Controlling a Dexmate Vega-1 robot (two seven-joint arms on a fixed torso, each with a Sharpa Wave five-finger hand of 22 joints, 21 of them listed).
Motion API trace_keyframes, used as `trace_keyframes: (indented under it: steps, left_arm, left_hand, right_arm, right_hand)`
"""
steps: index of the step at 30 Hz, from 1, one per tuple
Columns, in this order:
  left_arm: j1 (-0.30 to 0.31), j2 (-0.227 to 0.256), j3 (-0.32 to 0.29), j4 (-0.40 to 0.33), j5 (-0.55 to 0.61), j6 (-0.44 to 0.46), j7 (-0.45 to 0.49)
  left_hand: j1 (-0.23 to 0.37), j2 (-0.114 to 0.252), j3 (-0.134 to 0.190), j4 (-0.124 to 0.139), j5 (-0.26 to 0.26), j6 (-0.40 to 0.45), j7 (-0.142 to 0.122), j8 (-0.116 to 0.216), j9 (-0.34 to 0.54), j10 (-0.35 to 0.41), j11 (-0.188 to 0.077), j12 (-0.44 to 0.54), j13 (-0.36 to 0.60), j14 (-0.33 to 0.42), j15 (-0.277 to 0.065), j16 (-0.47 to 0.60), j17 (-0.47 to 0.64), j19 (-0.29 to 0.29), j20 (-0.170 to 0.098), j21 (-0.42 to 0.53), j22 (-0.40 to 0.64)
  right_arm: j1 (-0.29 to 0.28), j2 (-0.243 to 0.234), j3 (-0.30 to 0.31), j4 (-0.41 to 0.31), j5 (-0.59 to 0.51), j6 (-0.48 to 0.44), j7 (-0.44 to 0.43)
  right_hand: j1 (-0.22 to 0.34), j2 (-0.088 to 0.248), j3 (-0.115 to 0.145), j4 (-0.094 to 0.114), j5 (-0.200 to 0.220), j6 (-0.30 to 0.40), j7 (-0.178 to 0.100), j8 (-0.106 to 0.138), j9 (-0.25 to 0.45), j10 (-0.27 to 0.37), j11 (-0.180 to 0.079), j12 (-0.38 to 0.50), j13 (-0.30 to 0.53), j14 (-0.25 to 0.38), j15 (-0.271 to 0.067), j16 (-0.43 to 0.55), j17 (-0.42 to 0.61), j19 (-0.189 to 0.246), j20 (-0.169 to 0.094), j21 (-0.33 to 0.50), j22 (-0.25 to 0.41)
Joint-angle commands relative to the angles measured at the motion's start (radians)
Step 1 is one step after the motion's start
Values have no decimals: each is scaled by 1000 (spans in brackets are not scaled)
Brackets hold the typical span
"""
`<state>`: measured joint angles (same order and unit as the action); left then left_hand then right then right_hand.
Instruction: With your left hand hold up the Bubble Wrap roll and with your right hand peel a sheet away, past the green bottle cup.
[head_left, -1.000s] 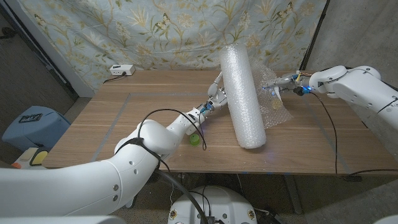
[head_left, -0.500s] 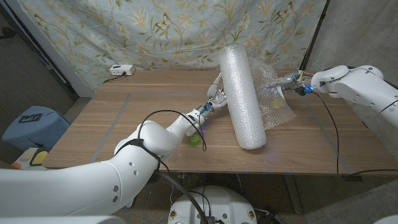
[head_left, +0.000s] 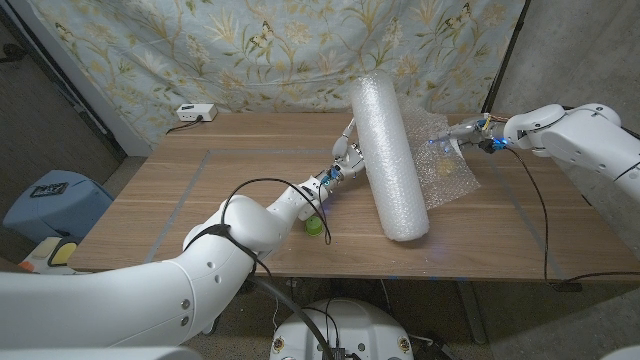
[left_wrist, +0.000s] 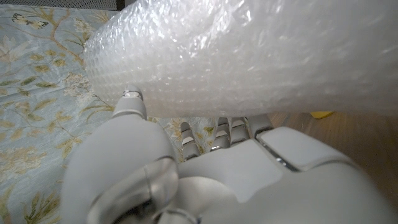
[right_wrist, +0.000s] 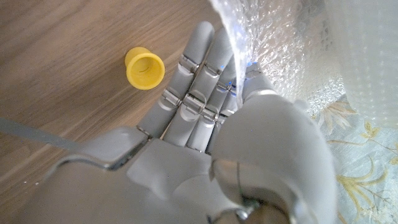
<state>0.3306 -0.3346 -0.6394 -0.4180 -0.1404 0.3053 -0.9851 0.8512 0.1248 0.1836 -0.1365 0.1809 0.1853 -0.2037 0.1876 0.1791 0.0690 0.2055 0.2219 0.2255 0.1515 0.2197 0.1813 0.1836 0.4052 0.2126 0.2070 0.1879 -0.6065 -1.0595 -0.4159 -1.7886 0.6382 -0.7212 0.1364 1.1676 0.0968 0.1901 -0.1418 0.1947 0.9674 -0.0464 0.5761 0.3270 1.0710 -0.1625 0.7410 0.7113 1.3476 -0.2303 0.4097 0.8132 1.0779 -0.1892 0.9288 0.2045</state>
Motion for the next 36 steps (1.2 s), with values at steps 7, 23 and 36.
trace_keyframes:
  steps: [7,23,36]
  left_arm:
    - [3,-1,-15,0,-9,6,28]
    - [2,-7,-47,0,2,5,65]
    - [-9,-25,-109,0,22,1,82]
  left_hand:
    - [-1,10,7,2,0,-3,-7,1,4,-5,5,7,2,-5,4,7,4,-5,3,7,5]
    - [-4,14,11,2,0,-2,-8,1,4,-10,5,6,1,-5,4,7,4,-7,3,7,5]
    - [2,-11,9,-12,-2,-31,-15,-7,2,-28,-11,2,-1,-23,3,2,2,-15,3,5,3]
  right_arm:
    - [20,1,-3,30,-3,-30,-10]
    - [81,35,-53,100,-41,-47,21]
    - [127,48,-86,144,-78,-78,39]
  right_hand:
    - [9,1,-6,0,7,-3,-2,8,2,6,-6,-6,4,8,0,-11,3,-8,-28,16,2]
    - [10,2,-10,1,7,-3,-3,9,2,3,-8,-10,8,11,1,-15,9,-17,-28,33,0]
    - [11,3,-13,1,7,-3,-2,10,2,6,-6,-11,9,13,1,-18,11,-22,-28,43,-2]
